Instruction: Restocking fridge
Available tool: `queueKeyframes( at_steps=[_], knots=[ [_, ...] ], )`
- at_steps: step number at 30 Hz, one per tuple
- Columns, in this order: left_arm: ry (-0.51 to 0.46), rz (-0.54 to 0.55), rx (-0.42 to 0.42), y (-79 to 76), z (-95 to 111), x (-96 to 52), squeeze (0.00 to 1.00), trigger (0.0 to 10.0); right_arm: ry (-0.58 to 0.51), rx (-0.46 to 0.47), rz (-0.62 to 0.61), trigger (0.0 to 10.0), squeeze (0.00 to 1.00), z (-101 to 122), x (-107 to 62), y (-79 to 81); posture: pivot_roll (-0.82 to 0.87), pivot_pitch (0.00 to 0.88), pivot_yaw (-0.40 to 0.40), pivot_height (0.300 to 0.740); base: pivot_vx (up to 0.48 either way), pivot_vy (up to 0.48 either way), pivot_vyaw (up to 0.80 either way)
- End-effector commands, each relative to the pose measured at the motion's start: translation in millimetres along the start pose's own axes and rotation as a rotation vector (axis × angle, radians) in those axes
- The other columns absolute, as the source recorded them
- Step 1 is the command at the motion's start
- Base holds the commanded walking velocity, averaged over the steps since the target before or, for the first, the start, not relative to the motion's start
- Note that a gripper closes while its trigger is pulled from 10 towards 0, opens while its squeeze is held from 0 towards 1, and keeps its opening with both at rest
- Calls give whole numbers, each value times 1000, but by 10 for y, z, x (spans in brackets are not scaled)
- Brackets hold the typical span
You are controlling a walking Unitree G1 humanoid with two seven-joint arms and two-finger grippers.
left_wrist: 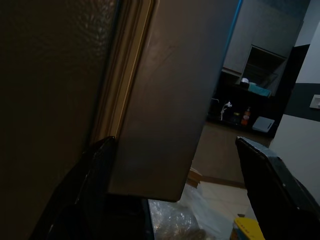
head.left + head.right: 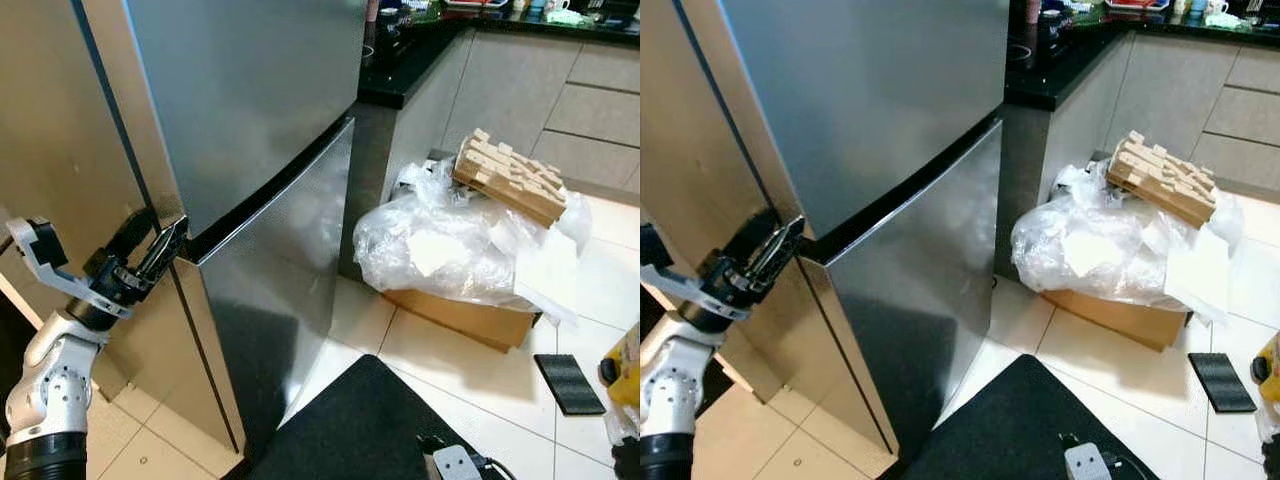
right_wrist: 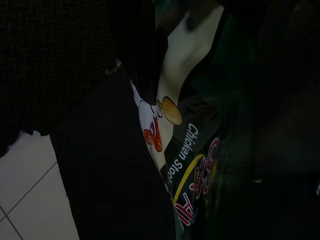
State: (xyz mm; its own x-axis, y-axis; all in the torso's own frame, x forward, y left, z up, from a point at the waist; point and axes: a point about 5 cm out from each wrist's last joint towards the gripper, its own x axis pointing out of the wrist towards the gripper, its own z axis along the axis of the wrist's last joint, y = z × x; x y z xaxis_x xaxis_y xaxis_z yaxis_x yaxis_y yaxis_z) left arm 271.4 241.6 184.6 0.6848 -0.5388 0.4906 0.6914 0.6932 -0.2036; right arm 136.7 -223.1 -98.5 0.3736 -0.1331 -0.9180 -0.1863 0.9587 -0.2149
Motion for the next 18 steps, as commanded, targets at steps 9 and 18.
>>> queueKeyframes(
  at_steps=[9, 18],
  knots=[
    [61, -98, -45, -179, -217, 211, 0, 10000, -6, 18, 0, 10000, 0, 18, 2, 12, 53, 0, 11, 740, 0, 0, 0],
    [-6, -201, -100, -371, -183, 411, 0, 10000, -6, 20, 1, 10000, 0, 15, 2, 16, 53, 0, 11, 740, 0, 0, 0]
  ],
)
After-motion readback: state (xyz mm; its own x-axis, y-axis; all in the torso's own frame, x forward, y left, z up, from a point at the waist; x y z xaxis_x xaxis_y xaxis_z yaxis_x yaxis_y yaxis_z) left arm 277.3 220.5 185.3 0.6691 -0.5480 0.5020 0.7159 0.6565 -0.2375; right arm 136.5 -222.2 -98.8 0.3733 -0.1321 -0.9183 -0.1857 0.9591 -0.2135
